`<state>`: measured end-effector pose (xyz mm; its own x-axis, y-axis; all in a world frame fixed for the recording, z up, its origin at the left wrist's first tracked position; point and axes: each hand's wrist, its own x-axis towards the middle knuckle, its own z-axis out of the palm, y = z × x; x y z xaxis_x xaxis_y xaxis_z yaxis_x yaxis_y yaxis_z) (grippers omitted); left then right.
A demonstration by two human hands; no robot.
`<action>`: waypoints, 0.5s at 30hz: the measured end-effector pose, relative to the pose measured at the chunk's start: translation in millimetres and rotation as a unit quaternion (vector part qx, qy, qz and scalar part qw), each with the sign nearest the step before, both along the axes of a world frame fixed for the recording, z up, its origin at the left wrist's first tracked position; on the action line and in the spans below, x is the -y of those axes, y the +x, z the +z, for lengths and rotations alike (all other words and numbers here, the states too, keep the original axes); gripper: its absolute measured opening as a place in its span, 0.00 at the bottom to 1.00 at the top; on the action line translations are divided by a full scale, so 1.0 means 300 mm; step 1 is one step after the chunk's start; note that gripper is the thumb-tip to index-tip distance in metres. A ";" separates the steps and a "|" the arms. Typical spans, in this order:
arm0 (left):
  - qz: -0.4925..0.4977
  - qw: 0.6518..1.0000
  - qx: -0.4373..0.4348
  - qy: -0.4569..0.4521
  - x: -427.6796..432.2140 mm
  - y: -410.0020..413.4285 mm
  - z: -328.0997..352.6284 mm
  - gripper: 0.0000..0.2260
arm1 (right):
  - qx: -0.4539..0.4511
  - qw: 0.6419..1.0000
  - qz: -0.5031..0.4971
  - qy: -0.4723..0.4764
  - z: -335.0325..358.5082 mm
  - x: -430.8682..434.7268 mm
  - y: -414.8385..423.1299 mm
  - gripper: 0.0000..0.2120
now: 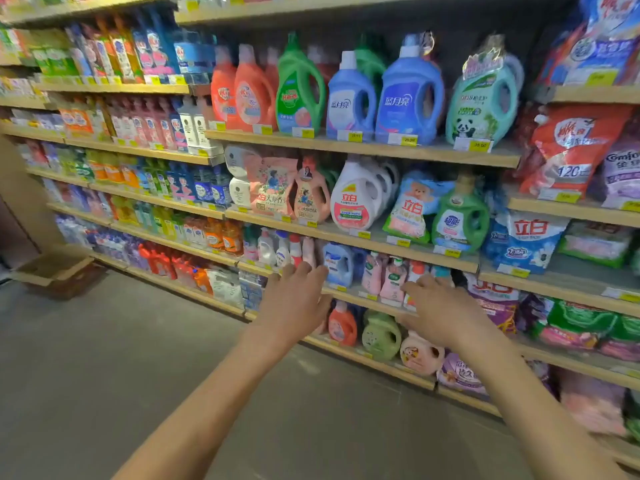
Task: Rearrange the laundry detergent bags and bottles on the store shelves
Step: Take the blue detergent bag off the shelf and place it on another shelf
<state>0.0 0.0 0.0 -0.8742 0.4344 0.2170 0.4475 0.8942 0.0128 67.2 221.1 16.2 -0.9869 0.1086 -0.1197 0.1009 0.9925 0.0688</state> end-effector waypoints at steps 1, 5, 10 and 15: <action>-0.006 1.000 -0.001 -0.001 0.013 -0.023 -0.010 0.18 | -0.013 1.000 -0.002 0.008 -0.014 0.021 -0.016 0.29; -0.023 1.000 -0.001 -0.007 0.028 -0.120 -0.068 0.22 | -0.066 0.998 -0.019 0.001 -0.073 0.072 -0.068 0.28; -0.053 0.998 -0.002 -0.021 -0.013 -0.233 -0.140 0.22 | -0.077 0.996 -0.045 -0.013 -0.133 0.067 -0.140 0.28; -0.078 0.996 0.022 -0.021 -0.109 -0.371 -0.190 0.21 | -0.060 0.995 -0.076 -0.021 -0.187 -0.027 -0.238 0.26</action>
<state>-111.4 32.8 -57.0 -0.8039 0.5735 0.1577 0.5807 0.8141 -0.0004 -4.2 229.1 -39.8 -0.9668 0.2555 -0.0097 0.2554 0.9668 0.0064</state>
